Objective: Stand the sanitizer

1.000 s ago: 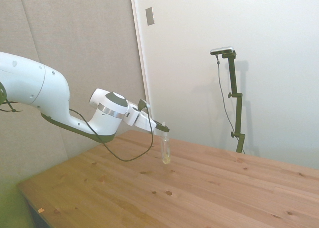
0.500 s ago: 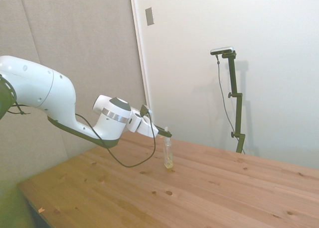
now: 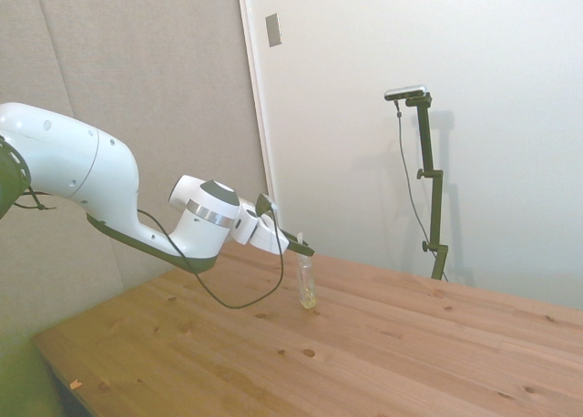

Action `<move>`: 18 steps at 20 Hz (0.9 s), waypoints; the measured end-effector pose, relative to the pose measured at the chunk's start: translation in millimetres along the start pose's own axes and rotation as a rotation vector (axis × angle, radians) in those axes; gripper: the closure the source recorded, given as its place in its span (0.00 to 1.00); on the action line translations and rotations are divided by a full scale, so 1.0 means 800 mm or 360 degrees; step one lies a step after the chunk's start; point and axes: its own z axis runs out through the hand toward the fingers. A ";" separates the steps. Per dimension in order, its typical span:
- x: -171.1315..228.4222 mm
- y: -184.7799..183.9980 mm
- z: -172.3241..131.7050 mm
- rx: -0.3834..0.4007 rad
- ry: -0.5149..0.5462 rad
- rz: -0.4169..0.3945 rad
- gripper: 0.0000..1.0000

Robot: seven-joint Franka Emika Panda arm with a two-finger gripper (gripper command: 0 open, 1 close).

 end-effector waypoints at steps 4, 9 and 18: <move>-0.002 0.003 -0.002 -0.0056 -0.0095 -0.0013 0.00; -0.009 0.006 -0.018 -0.0164 -0.0331 -0.0085 0.00; -0.021 0.030 -0.073 -0.0478 -0.0798 -0.0400 0.00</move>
